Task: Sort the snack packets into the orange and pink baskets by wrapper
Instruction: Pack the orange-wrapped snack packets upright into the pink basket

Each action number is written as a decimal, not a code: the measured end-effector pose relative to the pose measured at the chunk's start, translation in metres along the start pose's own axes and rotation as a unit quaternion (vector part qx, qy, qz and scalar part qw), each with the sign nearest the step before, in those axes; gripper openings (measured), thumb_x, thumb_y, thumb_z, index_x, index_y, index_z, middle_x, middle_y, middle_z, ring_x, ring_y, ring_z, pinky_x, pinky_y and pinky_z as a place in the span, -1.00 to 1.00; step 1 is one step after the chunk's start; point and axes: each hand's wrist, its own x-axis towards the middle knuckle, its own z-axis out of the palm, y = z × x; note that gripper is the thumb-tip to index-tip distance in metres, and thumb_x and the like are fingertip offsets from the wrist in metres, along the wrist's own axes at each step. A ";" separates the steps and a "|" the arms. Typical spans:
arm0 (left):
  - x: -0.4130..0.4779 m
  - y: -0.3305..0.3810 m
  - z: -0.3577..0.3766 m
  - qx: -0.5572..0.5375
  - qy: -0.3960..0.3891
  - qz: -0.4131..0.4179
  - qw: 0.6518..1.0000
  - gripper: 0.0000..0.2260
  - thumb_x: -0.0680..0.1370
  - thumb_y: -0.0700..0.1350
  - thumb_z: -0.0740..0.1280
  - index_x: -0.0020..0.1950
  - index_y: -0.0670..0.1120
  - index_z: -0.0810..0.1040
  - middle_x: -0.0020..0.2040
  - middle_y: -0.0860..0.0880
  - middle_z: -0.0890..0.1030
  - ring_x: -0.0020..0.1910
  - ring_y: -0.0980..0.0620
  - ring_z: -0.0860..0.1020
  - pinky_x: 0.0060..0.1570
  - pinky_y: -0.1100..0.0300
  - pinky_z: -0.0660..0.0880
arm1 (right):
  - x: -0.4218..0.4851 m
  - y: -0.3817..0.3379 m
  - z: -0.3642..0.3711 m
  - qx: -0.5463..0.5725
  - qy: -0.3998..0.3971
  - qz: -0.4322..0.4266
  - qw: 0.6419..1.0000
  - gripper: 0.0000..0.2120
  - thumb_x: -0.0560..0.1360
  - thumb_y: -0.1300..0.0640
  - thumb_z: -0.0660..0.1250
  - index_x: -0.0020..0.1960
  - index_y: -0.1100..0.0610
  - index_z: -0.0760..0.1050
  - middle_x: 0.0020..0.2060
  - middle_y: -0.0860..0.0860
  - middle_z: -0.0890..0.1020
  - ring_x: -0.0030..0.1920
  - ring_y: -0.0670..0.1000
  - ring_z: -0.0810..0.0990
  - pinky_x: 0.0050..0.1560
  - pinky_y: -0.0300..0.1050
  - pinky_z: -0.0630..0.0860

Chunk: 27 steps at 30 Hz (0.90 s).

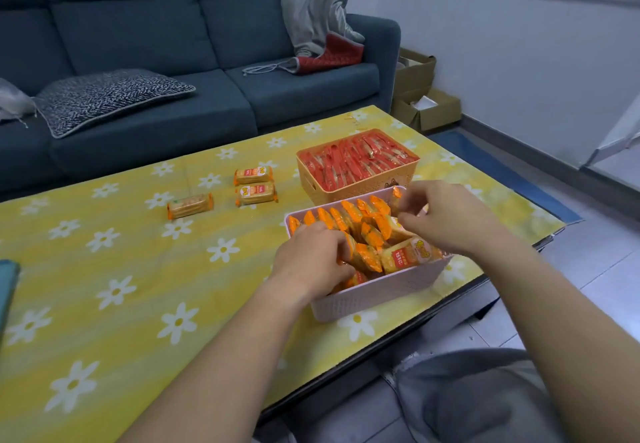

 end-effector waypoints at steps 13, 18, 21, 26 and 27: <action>0.009 -0.005 -0.007 -0.142 0.061 -0.023 0.988 -0.84 0.51 -0.16 0.35 -0.15 0.12 0.57 -0.13 0.11 0.64 -0.11 0.07 0.59 -0.05 0.07 0.56 | -0.014 0.005 -0.003 0.092 -0.054 -0.090 0.990 -0.64 0.37 0.35 0.37 -0.04 -0.09 0.56 -0.07 -0.09 0.58 -0.07 -0.10 0.56 -0.15 -0.07 0.51; 0.007 0.000 -0.004 -0.312 0.063 -0.023 0.948 -0.71 0.52 -0.38 0.23 0.00 -0.01 0.58 -0.12 0.07 0.69 -0.06 0.16 0.63 -0.03 0.19 0.52 | -0.003 -0.006 0.029 0.039 -0.041 -0.185 0.981 -0.61 0.36 0.37 0.28 -0.07 -0.11 0.56 0.00 -0.07 0.50 0.03 -0.02 0.48 -0.03 -0.04 0.42; 0.005 -0.001 0.000 -0.255 -0.009 0.014 0.967 -0.69 0.47 -0.36 0.29 0.04 0.02 0.57 -0.02 0.14 0.66 -0.05 0.20 0.60 0.03 0.18 0.52 | 0.003 -0.008 0.035 -0.013 -0.011 -0.206 0.978 -0.61 0.37 0.37 0.27 -0.05 -0.10 0.58 -0.01 -0.03 0.45 0.04 0.05 0.48 -0.03 -0.08 0.35; 0.004 0.002 -0.005 -0.099 -0.049 0.038 0.993 -0.74 0.44 -0.12 0.44 0.05 0.17 0.53 0.06 0.15 0.54 0.07 0.00 0.41 0.05 0.06 0.43 | 0.008 -0.004 0.033 -0.100 0.003 -0.219 0.971 -0.66 0.43 0.35 0.26 -0.02 -0.08 0.54 0.00 -0.01 0.43 0.04 0.08 0.46 -0.17 -0.09 0.29; 0.004 0.003 -0.006 -0.077 -0.051 0.040 0.995 -0.77 0.44 -0.08 0.45 0.02 0.18 0.55 0.08 0.12 0.49 0.10 -0.02 0.36 0.11 0.06 0.41 | 0.007 -0.005 0.033 -0.124 0.003 -0.226 0.966 -0.66 0.44 0.35 0.28 -0.01 -0.08 0.53 0.01 -0.02 0.43 0.05 0.08 0.45 -0.23 -0.08 0.29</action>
